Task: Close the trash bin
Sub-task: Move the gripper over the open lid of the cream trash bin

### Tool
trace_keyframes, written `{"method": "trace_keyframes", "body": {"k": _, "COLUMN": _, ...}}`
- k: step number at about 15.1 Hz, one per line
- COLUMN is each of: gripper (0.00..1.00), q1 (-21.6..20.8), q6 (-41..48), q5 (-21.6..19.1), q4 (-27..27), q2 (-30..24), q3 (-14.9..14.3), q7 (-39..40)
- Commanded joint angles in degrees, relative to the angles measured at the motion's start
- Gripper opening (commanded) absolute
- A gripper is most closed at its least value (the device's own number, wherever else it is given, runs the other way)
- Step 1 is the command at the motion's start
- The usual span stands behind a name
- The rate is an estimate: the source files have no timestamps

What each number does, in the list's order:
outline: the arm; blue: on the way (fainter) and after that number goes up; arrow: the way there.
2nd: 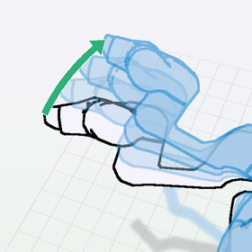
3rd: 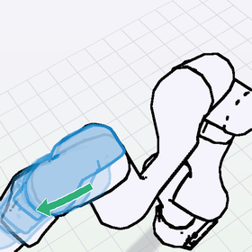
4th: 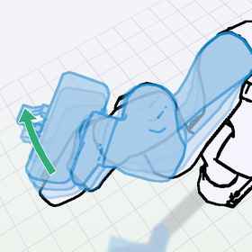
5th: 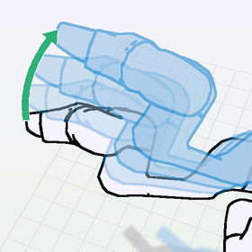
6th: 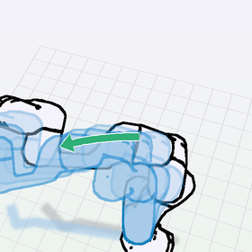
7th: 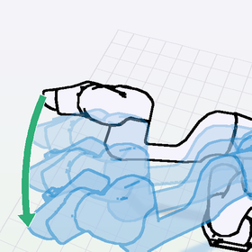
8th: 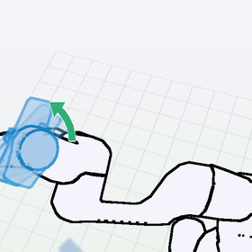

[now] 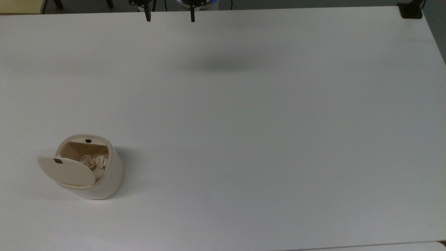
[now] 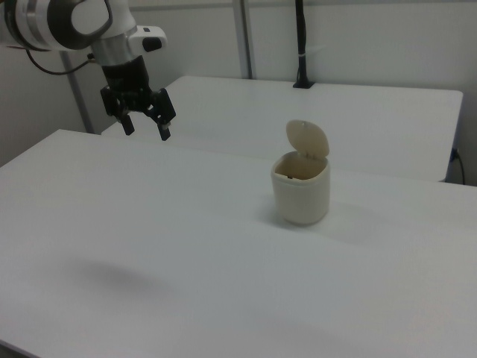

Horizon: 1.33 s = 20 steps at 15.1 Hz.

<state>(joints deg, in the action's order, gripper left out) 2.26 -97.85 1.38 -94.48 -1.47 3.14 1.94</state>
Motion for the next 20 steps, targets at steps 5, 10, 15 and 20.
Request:
{"method": "trace_keyframes", "body": {"k": 5, "gripper": 1.0, "q1": -0.6, "q6": 1.2, "q5": -0.6, "q4": -1.0, "q2": -1.3, "q3": -0.6, "q7": 1.0}}
{"method": "trace_keyframes", "body": {"k": 10, "gripper": 1.0, "q1": -0.1, "q6": 1.2, "q5": -0.7, "q4": -0.7, "q2": -1.2, "q3": -0.6, "q7": 0.7}}
{"method": "trace_keyframes", "body": {"k": 15, "gripper": 0.95, "q1": 1.2, "q6": -2.8, "q5": -0.4, "q4": -0.4, "q2": 0.7, "q3": -0.7, "q7": -0.5}}
{"method": "trace_keyframes", "body": {"k": 20, "gripper": 0.69, "q1": 4.0, "q6": -13.7, "q5": -0.9, "q4": 5.0, "q2": 5.3, "q3": -0.6, "q7": -18.3}}
